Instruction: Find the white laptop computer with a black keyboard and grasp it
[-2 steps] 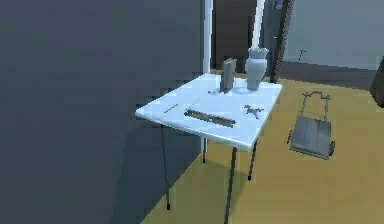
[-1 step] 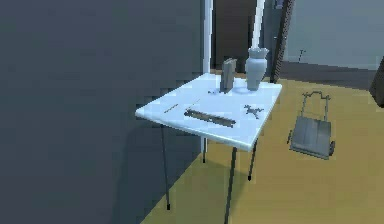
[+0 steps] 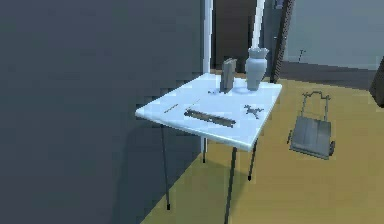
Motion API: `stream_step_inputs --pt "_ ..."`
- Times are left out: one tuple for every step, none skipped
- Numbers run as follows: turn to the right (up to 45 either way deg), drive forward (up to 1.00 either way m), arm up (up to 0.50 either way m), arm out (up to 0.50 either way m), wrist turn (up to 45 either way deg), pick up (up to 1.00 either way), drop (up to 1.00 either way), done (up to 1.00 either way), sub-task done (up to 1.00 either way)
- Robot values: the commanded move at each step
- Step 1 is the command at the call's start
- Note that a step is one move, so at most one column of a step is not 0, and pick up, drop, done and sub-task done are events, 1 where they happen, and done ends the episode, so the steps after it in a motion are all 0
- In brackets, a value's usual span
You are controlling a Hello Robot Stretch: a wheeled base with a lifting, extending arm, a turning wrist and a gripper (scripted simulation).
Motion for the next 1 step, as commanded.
stream_step_inputs --pt "0.0 0.00 0.00 0.00 0.0 0.00 0.00 1.00 0.00"
